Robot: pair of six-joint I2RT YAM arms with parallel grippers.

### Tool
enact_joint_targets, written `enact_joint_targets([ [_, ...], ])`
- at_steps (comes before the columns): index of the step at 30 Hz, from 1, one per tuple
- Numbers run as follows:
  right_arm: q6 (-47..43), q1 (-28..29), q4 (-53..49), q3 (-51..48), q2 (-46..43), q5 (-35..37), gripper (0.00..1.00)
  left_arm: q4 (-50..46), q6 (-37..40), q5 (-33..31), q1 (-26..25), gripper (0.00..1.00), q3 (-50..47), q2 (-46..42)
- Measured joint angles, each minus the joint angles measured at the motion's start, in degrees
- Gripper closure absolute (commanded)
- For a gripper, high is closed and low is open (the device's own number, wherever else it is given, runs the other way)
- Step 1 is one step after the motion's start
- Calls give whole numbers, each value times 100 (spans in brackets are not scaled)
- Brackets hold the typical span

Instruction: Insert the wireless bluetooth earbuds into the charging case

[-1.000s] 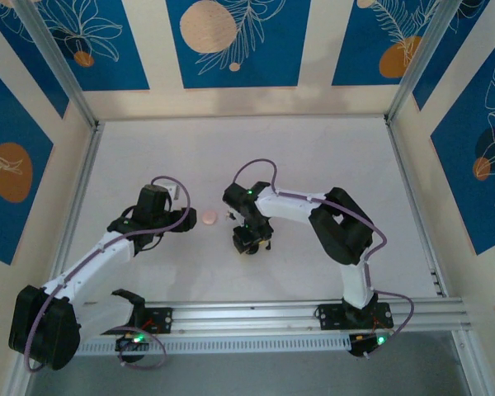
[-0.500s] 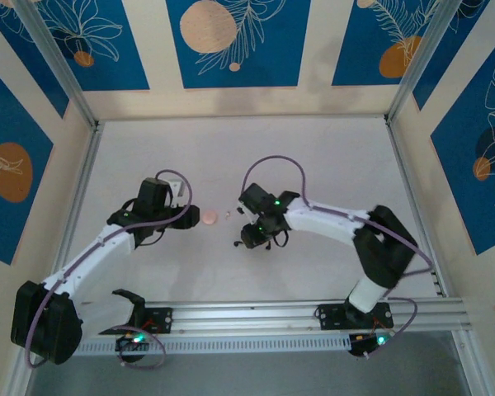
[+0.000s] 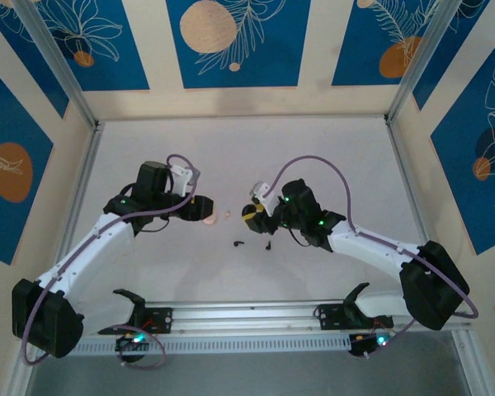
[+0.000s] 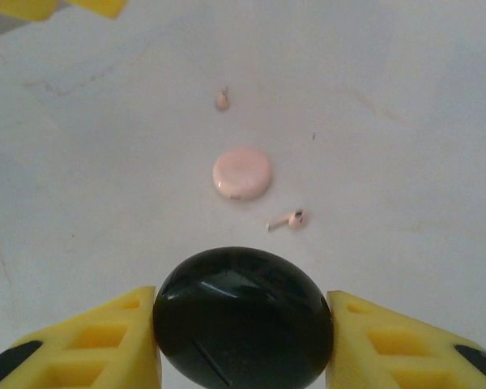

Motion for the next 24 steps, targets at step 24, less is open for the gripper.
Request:
enact_joint_targets([
  [24, -3191, 341, 245, 577, 452, -584, 57, 118, -63, 201, -723, 47, 341, 308],
])
